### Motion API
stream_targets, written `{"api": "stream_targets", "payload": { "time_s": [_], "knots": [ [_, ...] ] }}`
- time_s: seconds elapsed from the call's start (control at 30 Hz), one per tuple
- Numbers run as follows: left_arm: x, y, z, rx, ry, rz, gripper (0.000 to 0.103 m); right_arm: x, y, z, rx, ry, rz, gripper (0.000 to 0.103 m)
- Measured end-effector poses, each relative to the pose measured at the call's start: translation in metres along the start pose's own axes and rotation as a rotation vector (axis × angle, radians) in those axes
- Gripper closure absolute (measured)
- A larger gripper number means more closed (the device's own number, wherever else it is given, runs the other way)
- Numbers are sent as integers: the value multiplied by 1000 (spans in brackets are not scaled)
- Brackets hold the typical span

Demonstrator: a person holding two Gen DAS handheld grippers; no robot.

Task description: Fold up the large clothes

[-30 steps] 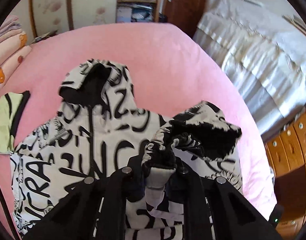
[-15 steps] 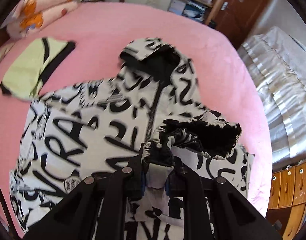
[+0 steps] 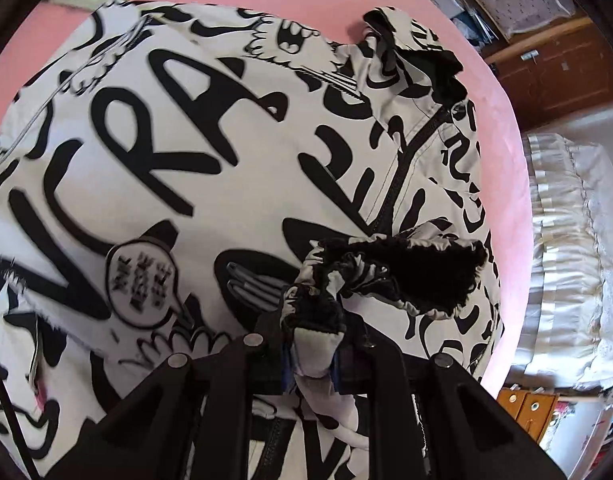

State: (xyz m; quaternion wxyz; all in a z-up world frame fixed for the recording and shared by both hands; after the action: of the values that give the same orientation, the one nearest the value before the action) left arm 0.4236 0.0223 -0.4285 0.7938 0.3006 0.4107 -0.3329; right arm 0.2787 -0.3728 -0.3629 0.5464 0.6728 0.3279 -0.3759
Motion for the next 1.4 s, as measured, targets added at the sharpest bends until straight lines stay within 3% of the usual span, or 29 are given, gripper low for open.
{"api": "stream_targets", "payload": {
  "time_s": [0.2, 0.33, 0.53, 0.57, 0.6, 0.63, 0.73, 0.9, 1.0, 1.1, 1.23, 1.4],
  "knots": [
    [18, 12, 0, 32, 39, -66, 85, 16, -4, -1, 8, -41, -52, 81],
    [13, 17, -3, 99, 93, -43, 69, 17, -5, -4, -8, -51, -62, 81],
    [9, 9, -11, 190, 173, -37, 67, 17, -4, -1, 8, -19, -73, 81],
    [9, 8, -13, 194, 185, -34, 62, 17, -4, -1, 3, -21, -75, 81],
    [8, 7, -18, 194, 214, -28, 56, 16, -4, 0, 1, -21, -77, 81],
    [7, 8, -25, 185, 260, -16, 42, 16, -4, 0, 4, -22, -80, 81],
    [2, 9, -27, 178, 304, 11, 40, 16, -3, -1, 18, -17, -91, 81],
    [-27, 10, 1, 285, 396, 121, 40, 12, -2, -4, -4, -26, -97, 81],
    [-43, 3, 32, 361, 369, 175, 40, 11, -1, -2, 28, -14, -96, 81],
    [-58, -15, 70, 454, 284, 217, 40, 9, -1, -2, 38, -19, -97, 82],
    [-54, -52, 122, 613, 158, 137, 40, 7, -3, -3, 64, -14, -141, 81],
    [-38, -95, 160, 726, 87, 44, 40, -11, -3, -6, 82, 26, -201, 79]
  ]
}}
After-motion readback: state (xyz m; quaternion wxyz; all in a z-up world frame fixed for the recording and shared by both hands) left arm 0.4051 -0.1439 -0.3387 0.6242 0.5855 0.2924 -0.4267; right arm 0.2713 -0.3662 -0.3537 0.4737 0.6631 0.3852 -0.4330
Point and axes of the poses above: each gripper's, at about its wrist camera, not at the fingertips, and x roughly the way its jaws point, z to its right, y to its top, the point moved 10 cm from there along x, roughly the way its jaws point, and after that the axes turned 3 degrees about z, right-handed, at the moved point
